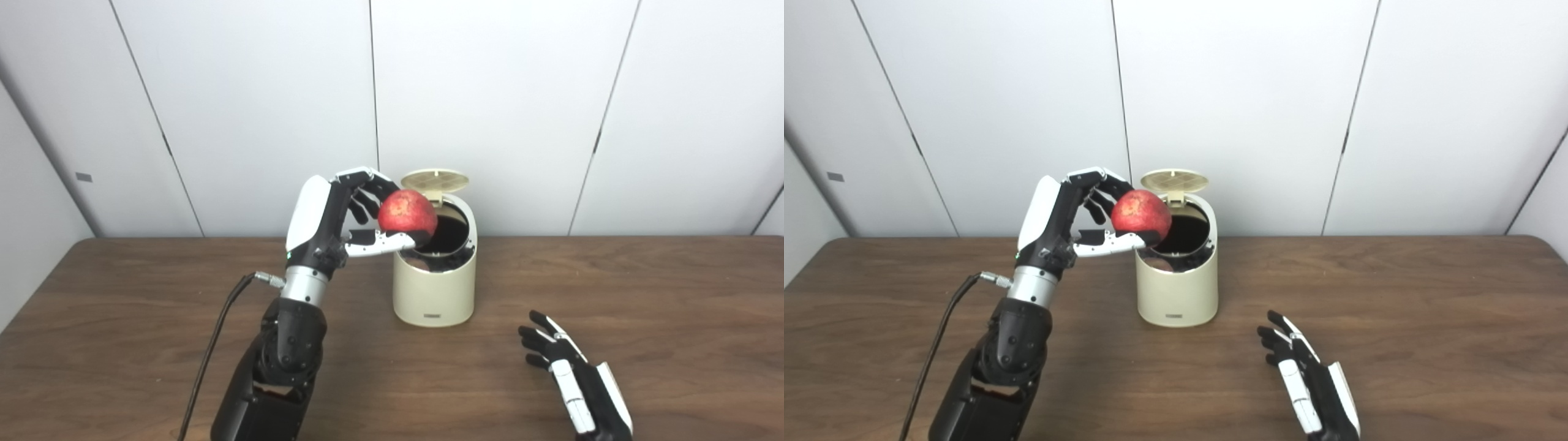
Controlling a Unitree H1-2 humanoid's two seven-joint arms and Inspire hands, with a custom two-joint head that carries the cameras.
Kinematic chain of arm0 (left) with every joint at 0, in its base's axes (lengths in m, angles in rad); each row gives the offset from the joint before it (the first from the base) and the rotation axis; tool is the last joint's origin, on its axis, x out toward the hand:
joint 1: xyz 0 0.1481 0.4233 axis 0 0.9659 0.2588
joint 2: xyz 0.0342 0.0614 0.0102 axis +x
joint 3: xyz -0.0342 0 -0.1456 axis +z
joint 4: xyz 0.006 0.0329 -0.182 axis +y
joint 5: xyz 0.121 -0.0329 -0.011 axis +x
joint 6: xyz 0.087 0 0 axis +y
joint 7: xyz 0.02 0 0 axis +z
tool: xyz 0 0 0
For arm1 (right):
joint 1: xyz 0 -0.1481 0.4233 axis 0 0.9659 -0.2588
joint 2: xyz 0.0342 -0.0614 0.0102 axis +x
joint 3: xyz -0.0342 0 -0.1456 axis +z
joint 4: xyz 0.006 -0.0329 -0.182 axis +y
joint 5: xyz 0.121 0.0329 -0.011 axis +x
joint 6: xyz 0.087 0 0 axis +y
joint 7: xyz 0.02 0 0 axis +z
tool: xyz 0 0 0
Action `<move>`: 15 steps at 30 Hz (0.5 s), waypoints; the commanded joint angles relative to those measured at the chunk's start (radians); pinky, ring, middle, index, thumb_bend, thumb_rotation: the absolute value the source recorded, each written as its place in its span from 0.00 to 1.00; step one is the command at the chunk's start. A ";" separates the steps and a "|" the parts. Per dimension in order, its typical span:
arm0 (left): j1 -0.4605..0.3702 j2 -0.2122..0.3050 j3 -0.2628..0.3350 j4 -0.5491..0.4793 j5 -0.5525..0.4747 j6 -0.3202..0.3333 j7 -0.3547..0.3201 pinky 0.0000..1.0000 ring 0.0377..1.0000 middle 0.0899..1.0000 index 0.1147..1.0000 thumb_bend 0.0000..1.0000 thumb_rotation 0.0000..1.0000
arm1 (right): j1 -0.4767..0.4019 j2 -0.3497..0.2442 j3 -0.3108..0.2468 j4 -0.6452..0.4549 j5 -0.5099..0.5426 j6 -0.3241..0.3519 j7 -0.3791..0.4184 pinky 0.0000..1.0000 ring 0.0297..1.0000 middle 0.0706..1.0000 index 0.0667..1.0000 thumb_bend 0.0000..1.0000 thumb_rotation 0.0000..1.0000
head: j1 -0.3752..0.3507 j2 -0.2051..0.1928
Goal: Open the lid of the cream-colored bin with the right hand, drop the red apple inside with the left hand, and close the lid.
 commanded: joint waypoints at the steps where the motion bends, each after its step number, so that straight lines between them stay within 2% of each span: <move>1: -0.060 -0.010 0.001 -0.001 0.000 -0.037 0.025 0.35 0.41 0.47 0.43 0.48 0.00 | -0.018 0.009 0.004 -0.032 -0.007 -0.038 -0.010 0.79 0.83 0.81 0.87 0.45 1.00 | -0.002 0.002; 15: -0.087 -0.042 -0.022 0.106 0.023 -0.071 0.063 0.35 0.41 0.50 0.42 0.47 0.00 | -0.020 0.017 0.016 -0.032 -0.032 -0.034 -0.021 0.78 0.83 0.81 0.87 0.45 1.00 | -0.009 0.002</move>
